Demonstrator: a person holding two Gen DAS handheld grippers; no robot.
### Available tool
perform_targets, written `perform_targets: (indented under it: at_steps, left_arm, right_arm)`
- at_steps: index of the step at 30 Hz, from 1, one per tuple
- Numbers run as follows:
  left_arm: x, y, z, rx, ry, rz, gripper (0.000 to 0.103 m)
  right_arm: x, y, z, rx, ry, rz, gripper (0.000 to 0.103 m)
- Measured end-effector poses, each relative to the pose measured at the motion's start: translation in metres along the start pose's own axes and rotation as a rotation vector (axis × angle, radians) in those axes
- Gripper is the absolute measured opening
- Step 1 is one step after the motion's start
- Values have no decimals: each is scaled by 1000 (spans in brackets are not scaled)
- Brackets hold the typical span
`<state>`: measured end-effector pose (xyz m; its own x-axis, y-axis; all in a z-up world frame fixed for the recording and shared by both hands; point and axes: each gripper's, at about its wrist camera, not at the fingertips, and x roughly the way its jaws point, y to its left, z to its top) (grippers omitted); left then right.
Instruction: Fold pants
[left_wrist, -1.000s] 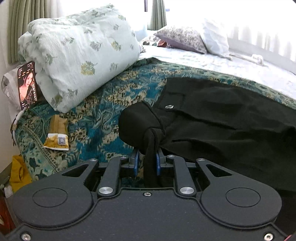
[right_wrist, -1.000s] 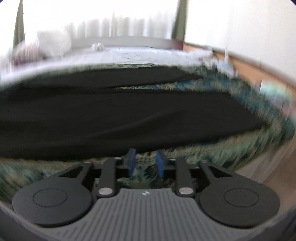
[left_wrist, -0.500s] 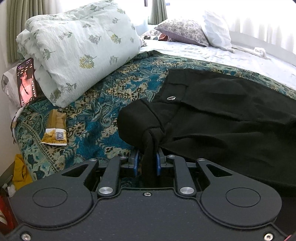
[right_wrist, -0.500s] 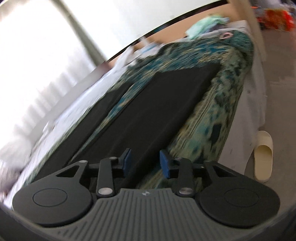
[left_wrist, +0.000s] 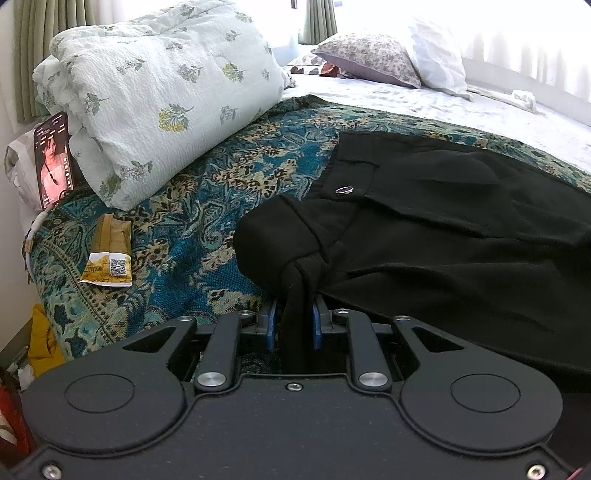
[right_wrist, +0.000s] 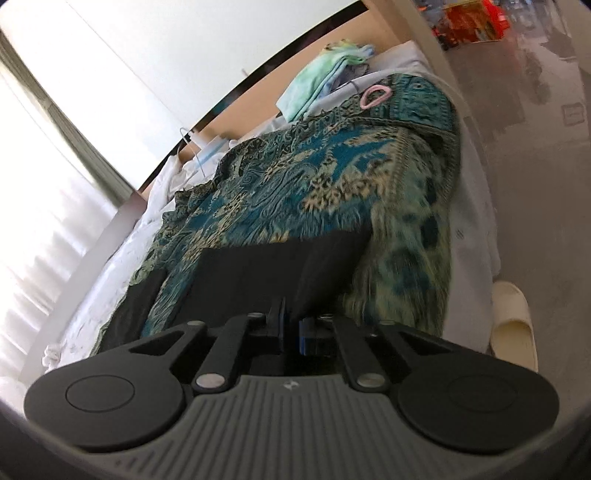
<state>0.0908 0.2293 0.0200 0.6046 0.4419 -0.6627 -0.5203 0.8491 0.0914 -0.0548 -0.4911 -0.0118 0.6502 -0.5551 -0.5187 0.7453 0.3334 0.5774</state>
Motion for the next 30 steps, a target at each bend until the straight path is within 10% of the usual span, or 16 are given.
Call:
perform_targets:
  at_steps: [5, 24, 27, 30]
  left_arm:
    - [-4, -2, 3, -2, -16, 15, 18]
    - [-11, -2, -7, 37, 36, 29, 20]
    - [-12, -7, -7, 30, 28, 73, 37]
    - [-19, -4, 1, -22, 19, 63, 78]
  right_arm:
    - [13, 0, 22, -2, 33, -2, 12]
    - [0, 2, 32, -305, -35, -129, 13]
    - [-4, 7, 33, -327, -50, -143, 31]
    - [-14, 13, 39, -330, -81, -146, 47]
